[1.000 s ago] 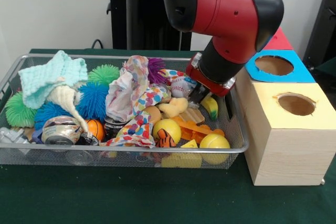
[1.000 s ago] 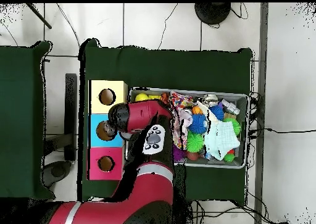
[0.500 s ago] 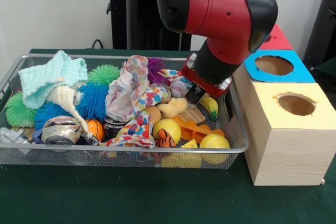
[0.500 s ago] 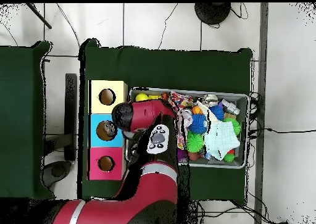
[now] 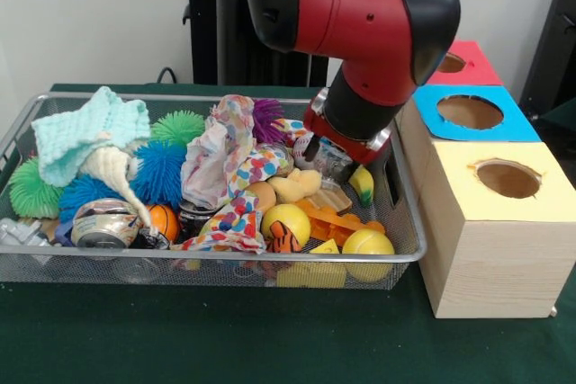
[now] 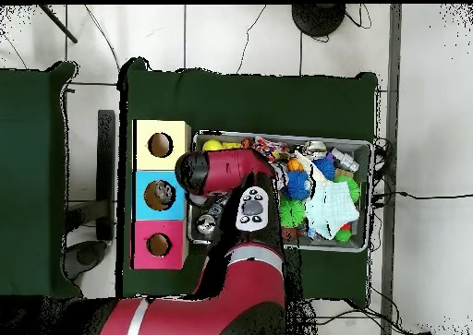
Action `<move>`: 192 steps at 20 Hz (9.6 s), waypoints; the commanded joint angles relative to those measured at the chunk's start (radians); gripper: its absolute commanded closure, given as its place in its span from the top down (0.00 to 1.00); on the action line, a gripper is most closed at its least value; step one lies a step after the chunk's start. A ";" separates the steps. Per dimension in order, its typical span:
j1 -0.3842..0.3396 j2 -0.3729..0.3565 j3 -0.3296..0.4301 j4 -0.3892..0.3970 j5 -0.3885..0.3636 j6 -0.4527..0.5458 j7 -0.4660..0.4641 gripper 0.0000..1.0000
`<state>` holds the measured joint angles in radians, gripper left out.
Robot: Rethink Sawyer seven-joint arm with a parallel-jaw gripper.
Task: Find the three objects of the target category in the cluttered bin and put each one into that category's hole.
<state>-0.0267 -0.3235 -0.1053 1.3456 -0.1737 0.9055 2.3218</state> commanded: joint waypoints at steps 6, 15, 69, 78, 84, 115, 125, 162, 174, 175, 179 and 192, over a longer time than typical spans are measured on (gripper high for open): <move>-0.092 -0.293 0.170 0.226 0.010 0.105 -0.216 1.00; -0.186 -0.283 0.259 0.328 -0.047 -0.099 -0.227 1.00; -0.218 -0.036 0.274 0.314 -0.266 -0.503 -0.042 1.00; -0.130 -0.042 0.175 0.227 -0.260 -0.497 0.042 1.00; -0.101 0.009 0.166 0.188 -0.218 -0.572 0.074 1.00; -0.414 -0.054 0.447 0.293 -0.311 -0.539 -0.169 1.00; -0.427 -0.001 0.435 0.283 -0.420 -0.658 -0.099 1.00; -0.262 -0.144 0.257 0.132 -0.297 -0.299 0.022 1.00; -0.310 -0.308 0.321 0.207 -0.155 -0.120 -0.036 1.00; -0.311 -0.320 0.321 0.211 -0.147 -0.117 -0.033 1.00; -0.279 -0.311 0.285 0.167 -0.164 -0.154 0.015 1.00; -0.095 -0.017 0.095 -0.091 -0.232 -0.234 0.247 1.00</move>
<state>-0.1920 -0.4907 0.0733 1.3840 -0.3655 0.6830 2.3220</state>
